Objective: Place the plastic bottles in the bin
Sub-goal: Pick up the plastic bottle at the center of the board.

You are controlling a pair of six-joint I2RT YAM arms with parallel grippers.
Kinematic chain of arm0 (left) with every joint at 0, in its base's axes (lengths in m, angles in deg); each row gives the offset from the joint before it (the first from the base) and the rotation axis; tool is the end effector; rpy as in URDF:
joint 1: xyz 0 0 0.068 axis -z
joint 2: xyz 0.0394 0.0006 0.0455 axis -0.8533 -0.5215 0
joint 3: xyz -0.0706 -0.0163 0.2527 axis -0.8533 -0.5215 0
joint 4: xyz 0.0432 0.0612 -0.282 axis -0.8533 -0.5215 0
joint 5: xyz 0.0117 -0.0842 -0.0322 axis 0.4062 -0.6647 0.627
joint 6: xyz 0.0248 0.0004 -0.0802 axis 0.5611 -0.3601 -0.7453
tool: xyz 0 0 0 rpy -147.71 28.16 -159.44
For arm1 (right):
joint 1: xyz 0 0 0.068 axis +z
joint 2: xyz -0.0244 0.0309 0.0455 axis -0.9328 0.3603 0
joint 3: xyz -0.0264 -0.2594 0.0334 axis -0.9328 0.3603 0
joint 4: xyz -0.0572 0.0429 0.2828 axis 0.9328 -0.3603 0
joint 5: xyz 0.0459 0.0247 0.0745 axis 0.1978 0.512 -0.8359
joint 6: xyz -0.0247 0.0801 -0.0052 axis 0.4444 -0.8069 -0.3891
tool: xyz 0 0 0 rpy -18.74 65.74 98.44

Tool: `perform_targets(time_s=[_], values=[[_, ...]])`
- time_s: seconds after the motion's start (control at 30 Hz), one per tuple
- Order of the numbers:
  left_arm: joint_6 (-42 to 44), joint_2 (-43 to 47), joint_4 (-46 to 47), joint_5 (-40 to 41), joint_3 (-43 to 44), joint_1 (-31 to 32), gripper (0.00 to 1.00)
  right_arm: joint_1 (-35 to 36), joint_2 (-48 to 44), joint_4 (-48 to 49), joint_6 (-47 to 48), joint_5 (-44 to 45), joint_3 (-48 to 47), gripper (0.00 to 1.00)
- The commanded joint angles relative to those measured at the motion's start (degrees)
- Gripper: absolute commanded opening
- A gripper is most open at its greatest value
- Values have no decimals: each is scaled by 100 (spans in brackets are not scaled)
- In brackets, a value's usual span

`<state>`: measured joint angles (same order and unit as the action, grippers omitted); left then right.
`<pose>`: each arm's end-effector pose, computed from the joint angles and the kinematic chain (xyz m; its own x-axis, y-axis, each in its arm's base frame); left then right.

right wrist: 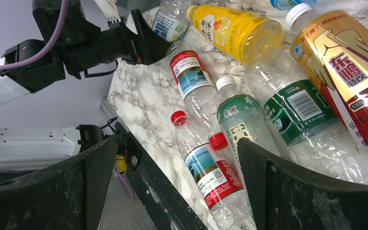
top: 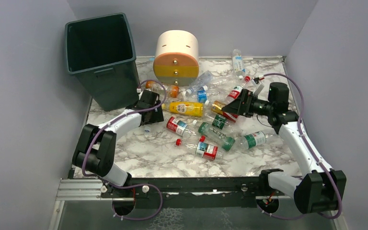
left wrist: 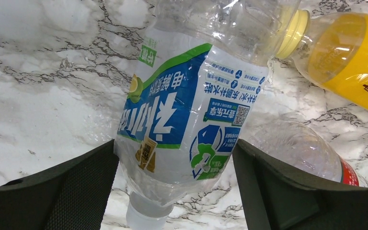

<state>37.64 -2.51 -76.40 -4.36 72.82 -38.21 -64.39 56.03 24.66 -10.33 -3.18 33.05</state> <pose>0.3268 -0.1042 0.1214 -0.8062 -0.1764 -0.5647 -0.1562 0.9841 -0.0844 0.2906 0.0777 0.2622 -0.7707 0.2434 -0.5889 -0.3788 0.5681 0.7306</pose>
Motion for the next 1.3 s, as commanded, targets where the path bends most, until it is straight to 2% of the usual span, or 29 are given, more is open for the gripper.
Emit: perform_targets(time_s=[0.0,0.13,0.33,0.43,0.97,1.27], values=[[-32,11,147,332,42,107,89,-19,-7,147,23,24,122,100],[-11,76,149,371,71,141,82,-18,23,220,-19,18,190,100],[10,174,136,409,97,183,63,-18,31,231,-23,-15,182,100],[-4,242,91,374,127,209,59,-18,15,213,-14,-28,184,99],[-25,1228,-774,135,689,358,58,-14,-123,201,-76,-58,197,99],[-78,1540,-1163,-418,1420,481,58,-19,-162,238,-136,-75,230,99]])
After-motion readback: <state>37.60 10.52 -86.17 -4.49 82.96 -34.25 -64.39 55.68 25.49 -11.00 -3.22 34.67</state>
